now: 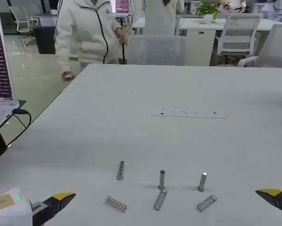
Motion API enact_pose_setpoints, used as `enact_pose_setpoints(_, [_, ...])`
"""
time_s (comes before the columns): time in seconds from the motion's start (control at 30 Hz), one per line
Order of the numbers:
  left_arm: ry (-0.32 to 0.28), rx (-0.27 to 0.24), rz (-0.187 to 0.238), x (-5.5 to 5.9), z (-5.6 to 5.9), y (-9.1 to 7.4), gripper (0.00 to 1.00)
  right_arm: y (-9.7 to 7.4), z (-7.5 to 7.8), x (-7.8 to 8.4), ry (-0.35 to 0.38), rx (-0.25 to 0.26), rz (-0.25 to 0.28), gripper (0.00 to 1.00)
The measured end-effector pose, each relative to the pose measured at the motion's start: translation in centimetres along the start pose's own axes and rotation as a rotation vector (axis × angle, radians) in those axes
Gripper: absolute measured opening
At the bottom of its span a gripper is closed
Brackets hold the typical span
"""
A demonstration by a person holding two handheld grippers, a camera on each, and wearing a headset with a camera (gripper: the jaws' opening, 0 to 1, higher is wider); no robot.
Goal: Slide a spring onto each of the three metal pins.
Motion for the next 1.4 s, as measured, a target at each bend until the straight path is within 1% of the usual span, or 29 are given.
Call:
enact_pose_setpoints(0.43, [-0.010, 0.002, 0.003, 0.08, -0.09, 0.04, 0.84, 0.07, -0.13, 0.07, -0.001, -0.004, -0.006, 0.91])
enact_pose_setpoints(0.8, [0.005, 0.004, 0.005, -0.17, -0.01, -0.05, 0.83, -0.18, -0.03, -0.29, -0.004, 0.008, 0.007, 0.91])
enact_pose_setpoints(1.4, [0.008, -0.005, 0.009, -0.27, -0.17, -0.11, 0.83, -0.06, 0.08, -0.37, -0.006, 0.006, 0.011, 0.91])
Point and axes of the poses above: the centre of the closed fingertips' face, and the gripper's own axes: y roughly forward along the fingers, z roughly to its right, x roughly out of its underside, the point moved 2 cm from there along -y, roughly backward along the fingers, and after that the axes turned 11 degrees about -y, right-handed, at the moved point
